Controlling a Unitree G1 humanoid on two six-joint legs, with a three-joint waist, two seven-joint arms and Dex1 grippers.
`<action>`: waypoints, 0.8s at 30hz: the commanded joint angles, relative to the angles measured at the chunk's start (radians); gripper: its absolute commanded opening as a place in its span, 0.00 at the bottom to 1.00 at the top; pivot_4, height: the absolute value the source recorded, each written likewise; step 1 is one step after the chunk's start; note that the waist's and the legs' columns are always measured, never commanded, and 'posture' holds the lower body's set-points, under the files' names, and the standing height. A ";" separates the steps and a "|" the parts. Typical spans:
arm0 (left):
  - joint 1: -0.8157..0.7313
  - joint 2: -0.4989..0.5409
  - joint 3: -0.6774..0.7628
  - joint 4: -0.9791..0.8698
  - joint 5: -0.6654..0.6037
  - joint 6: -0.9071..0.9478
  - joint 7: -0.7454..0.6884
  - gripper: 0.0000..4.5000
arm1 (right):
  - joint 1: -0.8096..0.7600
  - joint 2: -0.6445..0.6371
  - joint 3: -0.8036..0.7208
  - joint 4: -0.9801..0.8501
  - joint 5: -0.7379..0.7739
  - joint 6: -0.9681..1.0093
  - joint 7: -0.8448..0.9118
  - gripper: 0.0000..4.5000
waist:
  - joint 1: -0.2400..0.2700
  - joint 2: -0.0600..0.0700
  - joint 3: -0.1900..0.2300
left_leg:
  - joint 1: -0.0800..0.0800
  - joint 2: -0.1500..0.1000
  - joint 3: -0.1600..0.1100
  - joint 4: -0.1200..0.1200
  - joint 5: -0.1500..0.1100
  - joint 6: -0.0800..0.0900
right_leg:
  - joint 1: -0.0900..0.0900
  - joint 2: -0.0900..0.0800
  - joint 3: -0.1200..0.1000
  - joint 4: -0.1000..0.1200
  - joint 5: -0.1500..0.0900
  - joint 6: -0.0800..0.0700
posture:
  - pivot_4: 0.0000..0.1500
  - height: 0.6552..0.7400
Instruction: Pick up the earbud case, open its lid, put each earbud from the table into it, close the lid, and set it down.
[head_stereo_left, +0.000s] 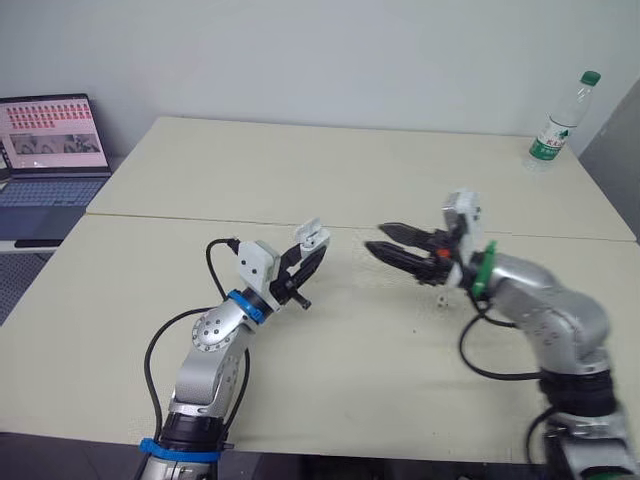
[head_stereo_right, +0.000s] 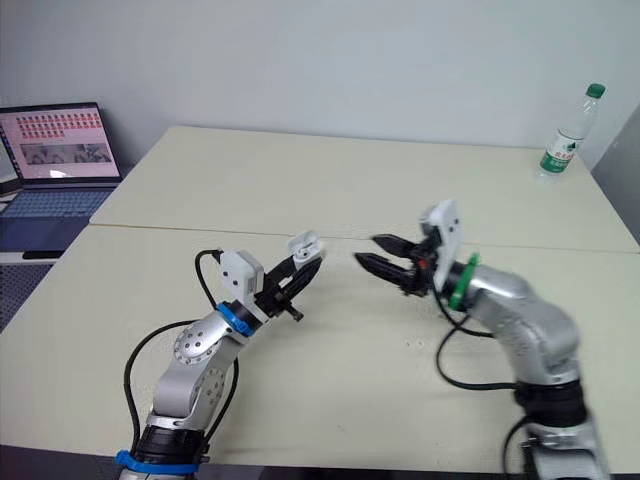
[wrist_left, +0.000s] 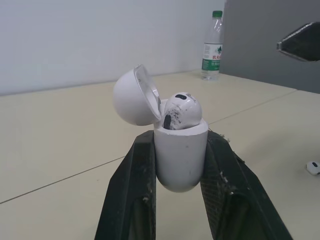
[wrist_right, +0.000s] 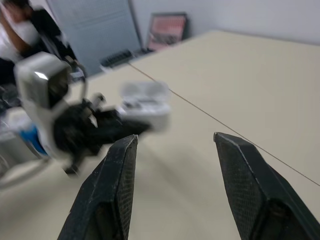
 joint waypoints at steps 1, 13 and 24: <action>0.006 0.001 0.009 -0.034 -0.014 -0.029 -0.009 0.18 | 0.038 -0.152 -0.031 0.077 -0.074 -0.065 0.122 0.55 | 0.000 0.000 0.000 | 0.001 0.000 0.000 0.000 0.000 0.000 | 0.000 0.000 0.000 0.000 0.000 0.000 | 1.00 1.00; 0.015 -0.007 0.008 -0.026 -0.010 -0.044 -0.005 0.18 | 0.100 -0.455 0.092 0.382 -0.381 -0.320 0.355 0.55 | -0.003 0.000 0.000 | 0.002 0.001 0.005 -0.001 0.000 0.000 | 0.000 0.001 0.005 0.000 0.000 0.000 | 1.00 1.00; 0.016 -0.004 0.012 -0.027 -0.009 -0.044 0.000 0.18 | 0.052 -0.355 0.166 0.256 -0.368 -0.193 0.368 0.55 | -0.002 0.000 0.000 | 0.002 0.001 0.004 0.000 0.000 0.000 | 0.000 0.001 0.005 0.000 0.000 0.000 | 1.00 1.00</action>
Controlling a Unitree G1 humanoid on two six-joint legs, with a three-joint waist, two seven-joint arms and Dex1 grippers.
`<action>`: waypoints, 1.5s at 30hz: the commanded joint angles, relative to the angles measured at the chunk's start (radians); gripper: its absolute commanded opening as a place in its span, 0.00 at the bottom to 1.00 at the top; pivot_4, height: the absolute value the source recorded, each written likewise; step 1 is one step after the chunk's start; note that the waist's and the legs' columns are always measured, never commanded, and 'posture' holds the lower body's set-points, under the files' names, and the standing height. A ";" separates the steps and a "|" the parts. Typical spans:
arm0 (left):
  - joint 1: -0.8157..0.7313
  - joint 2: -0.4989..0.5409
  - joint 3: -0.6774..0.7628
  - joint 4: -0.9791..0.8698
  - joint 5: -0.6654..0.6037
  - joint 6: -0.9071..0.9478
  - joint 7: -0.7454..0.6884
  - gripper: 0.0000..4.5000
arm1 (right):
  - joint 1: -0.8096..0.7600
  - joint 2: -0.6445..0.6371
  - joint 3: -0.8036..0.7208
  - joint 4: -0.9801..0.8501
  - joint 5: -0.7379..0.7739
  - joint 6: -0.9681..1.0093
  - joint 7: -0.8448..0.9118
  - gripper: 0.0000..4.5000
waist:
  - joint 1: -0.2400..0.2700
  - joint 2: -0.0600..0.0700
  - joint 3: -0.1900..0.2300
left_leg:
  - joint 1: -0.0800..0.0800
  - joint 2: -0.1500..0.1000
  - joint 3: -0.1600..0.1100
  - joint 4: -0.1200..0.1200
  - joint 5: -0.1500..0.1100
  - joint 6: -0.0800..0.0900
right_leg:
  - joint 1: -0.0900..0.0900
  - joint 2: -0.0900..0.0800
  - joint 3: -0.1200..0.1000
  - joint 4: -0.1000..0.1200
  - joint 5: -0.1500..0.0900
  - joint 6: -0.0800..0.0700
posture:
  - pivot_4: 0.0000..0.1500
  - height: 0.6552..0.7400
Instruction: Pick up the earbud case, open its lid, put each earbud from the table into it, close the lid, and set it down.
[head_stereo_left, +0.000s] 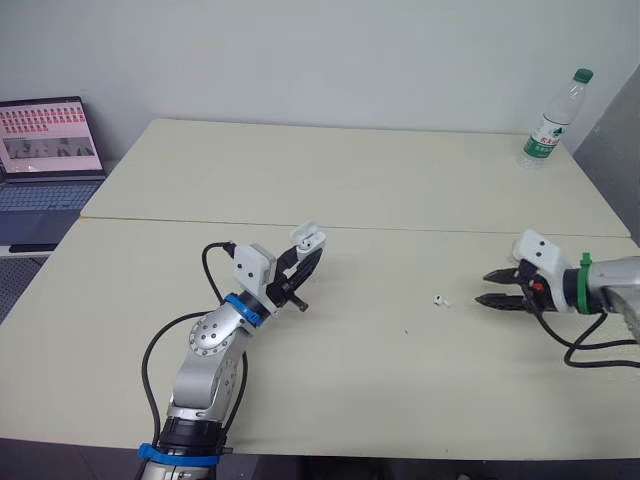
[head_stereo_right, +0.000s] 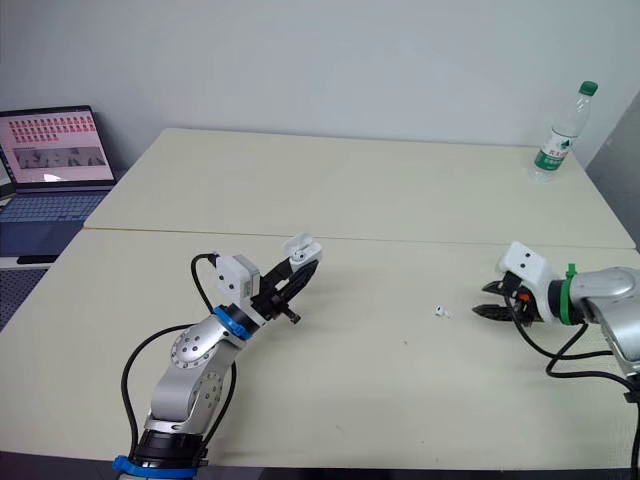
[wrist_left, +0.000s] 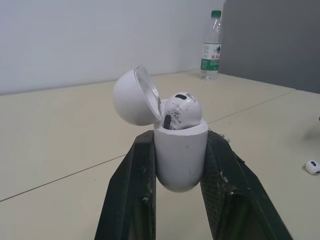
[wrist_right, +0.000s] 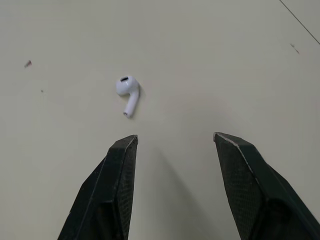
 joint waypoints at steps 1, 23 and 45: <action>0.000 0.001 0.010 -0.033 -0.009 -0.023 0.000 0.18 | -0.019 0.046 0.028 -0.088 0.004 0.047 -0.022 0.55 | 0.000 0.000 0.000 | 0.000 0.000 -0.001 0.000 0.000 0.000 | 0.000 0.000 0.000 0.000 0.000 0.000 | 1.00 1.00; 0.022 0.004 0.015 -0.063 -0.003 -0.012 0.026 0.18 | -0.046 0.173 0.130 -0.013 -0.147 0.023 -0.107 0.55 | 0.002 0.000 0.000 | 0.000 -0.001 -0.001 0.000 0.000 0.000 | 0.000 -0.001 -0.001 0.000 0.000 0.000 | 1.00 1.00; 0.026 -0.014 0.009 -0.048 0.004 -0.030 0.025 0.18 | -0.009 0.101 0.111 -0.012 -0.155 -0.015 -0.014 0.09 | 0.002 0.000 0.000 | 0.000 -0.001 -0.001 0.001 0.000 0.000 | 0.001 -0.001 -0.001 0.000 0.000 0.000 | 1.00 1.00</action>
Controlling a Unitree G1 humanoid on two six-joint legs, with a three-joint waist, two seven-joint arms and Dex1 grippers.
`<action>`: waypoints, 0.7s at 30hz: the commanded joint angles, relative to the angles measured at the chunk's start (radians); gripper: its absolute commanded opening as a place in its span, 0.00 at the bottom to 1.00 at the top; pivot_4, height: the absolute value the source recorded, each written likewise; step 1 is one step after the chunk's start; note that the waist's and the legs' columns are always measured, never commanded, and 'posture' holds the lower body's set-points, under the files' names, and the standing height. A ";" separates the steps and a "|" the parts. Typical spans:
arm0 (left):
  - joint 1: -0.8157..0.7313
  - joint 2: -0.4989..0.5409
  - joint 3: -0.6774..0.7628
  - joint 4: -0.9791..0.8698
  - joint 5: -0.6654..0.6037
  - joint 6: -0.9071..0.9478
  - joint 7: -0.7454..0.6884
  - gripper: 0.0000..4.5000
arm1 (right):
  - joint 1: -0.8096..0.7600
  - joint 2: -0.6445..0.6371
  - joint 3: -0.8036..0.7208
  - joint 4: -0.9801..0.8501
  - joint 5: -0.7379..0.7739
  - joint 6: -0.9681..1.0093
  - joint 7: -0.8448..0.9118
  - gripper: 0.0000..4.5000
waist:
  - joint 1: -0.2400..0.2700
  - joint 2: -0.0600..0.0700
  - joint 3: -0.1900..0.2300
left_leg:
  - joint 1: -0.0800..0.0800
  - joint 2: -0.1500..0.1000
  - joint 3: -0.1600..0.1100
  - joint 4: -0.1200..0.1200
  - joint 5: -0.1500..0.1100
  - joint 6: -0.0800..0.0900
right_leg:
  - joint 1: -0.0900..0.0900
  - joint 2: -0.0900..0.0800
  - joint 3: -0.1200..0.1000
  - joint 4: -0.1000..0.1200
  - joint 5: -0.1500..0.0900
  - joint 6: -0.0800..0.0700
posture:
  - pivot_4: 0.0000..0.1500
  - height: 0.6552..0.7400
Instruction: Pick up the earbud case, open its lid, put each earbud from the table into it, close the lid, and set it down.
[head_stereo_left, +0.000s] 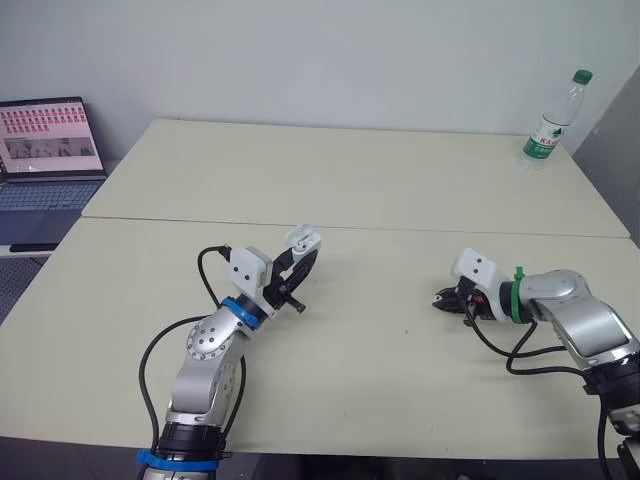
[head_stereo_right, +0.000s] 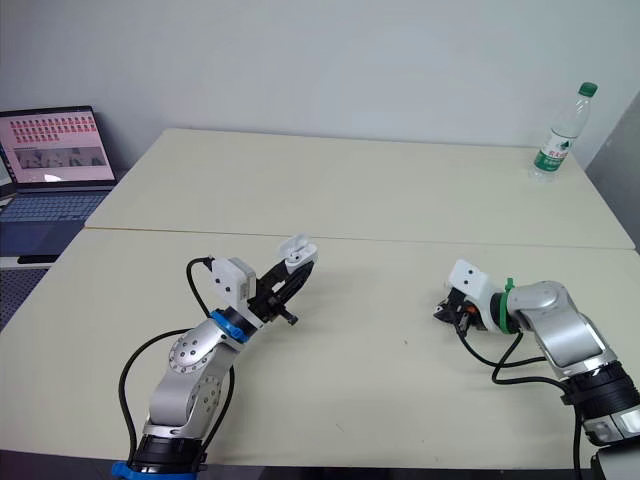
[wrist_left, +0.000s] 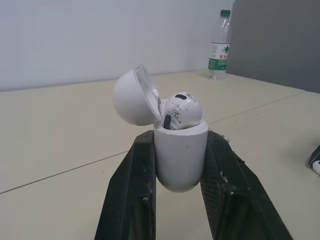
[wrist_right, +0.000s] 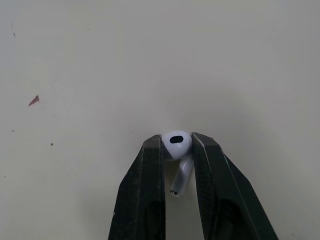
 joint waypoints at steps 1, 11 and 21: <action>0.006 -0.003 -0.002 -0.039 -0.001 -0.031 0.001 0.18 | 0.048 -0.121 -0.044 -0.032 0.013 -0.019 0.100 0.09 | 0.004 0.000 0.000 | 0.000 0.000 0.000 0.000 0.000 0.000 | 0.000 0.000 0.000 0.000 0.000 0.000 | 1.00 1.00; 0.030 -0.026 -0.014 -0.034 0.004 -0.063 0.005 0.18 | 0.222 -0.461 -0.097 0.215 -0.102 -0.430 0.281 0.09 | 0.019 0.000 0.000 | 0.001 0.000 0.002 -0.001 0.000 0.000 | 0.000 -0.001 0.000 -0.001 0.000 0.000 | 1.00 1.00; 0.044 -0.025 -0.010 -0.048 0.006 -0.069 0.008 0.18 | 0.177 -0.405 -0.079 0.362 -0.173 -0.528 0.276 0.49 | -0.001 0.000 0.000 | 0.004 0.000 0.003 0.001 0.001 0.001 | 0.003 0.000 0.002 0.000 0.000 0.000 | 1.00 1.00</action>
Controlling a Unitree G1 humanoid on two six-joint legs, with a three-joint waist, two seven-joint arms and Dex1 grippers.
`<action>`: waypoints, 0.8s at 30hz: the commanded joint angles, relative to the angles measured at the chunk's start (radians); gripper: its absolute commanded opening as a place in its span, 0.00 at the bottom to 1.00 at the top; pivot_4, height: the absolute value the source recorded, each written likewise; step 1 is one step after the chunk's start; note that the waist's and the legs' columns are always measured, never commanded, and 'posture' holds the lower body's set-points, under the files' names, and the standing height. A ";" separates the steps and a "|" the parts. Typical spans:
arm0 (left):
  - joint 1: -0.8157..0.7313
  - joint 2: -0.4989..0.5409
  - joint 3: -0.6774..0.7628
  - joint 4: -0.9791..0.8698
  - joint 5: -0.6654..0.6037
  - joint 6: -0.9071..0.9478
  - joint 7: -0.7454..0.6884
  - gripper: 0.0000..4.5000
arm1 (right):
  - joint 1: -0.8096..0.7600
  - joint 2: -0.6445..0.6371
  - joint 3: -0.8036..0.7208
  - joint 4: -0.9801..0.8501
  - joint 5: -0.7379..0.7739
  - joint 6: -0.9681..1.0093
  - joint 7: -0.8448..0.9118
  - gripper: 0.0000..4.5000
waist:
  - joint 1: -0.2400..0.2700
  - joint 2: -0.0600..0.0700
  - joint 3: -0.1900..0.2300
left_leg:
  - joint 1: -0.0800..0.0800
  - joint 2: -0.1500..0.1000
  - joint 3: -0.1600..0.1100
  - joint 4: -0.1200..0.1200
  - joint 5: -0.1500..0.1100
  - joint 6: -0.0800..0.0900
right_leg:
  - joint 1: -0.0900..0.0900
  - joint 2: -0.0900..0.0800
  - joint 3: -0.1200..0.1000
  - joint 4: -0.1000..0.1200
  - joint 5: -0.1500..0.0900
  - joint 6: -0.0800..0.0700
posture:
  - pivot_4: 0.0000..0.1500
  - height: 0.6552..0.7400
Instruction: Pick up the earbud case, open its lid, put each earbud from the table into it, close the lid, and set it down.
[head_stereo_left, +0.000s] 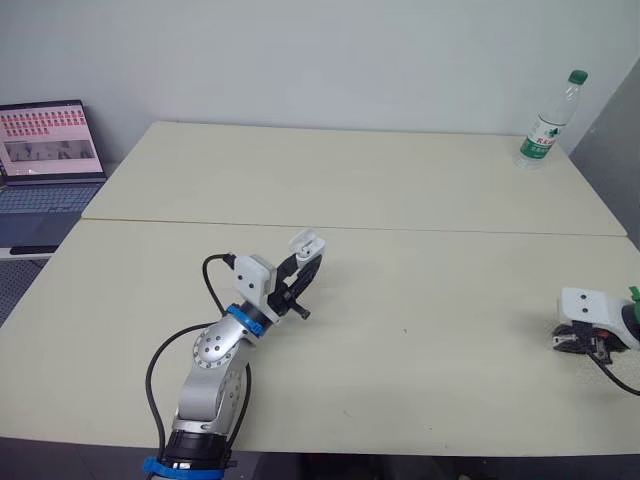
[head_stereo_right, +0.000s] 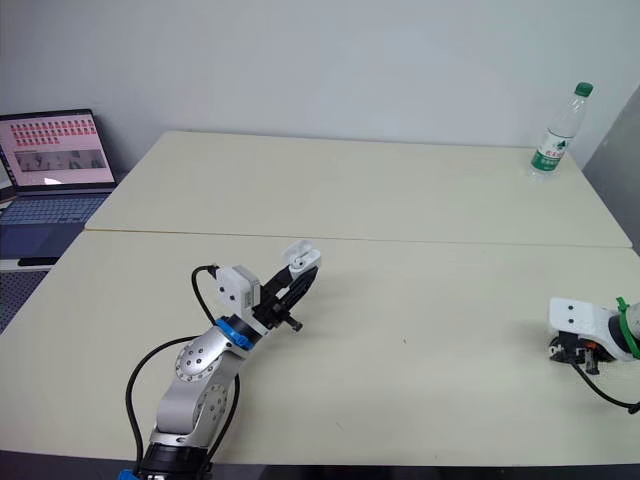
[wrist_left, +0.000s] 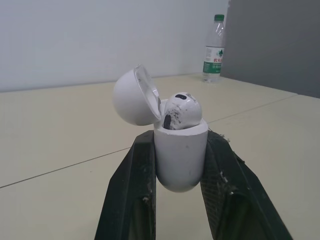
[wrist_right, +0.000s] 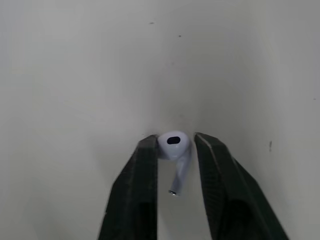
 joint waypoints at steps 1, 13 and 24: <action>0.006 0.005 0.009 -0.049 -0.005 -0.023 0.007 0.18 | 0.007 0.010 -0.002 0.018 -0.018 -0.008 0.005 0.56 | 0.001 0.000 0.000 | 0.000 0.000 0.000 0.000 0.000 0.000 | 0.000 0.000 0.000 0.000 0.000 0.000 | 1.00 1.00; -0.003 0.003 0.003 -0.045 -0.005 -0.019 0.007 0.18 | 0.013 -0.002 -0.011 0.028 -0.032 0.024 0.008 0.56 | 0.002 0.000 0.000 | 0.007 -0.001 -0.003 0.000 0.000 0.000 | 0.009 0.000 -0.001 -0.001 0.000 0.000 | 1.00 1.00; -0.006 0.008 0.008 -0.040 -0.006 -0.018 0.004 0.18 | 0.021 0.010 -0.017 0.005 -0.027 0.061 0.004 0.09 | 0.002 0.000 0.000 | 0.013 0.000 -0.001 0.000 0.000 0.000 | 0.014 0.000 0.000 -0.002 -0.003 0.005 | 1.00 1.00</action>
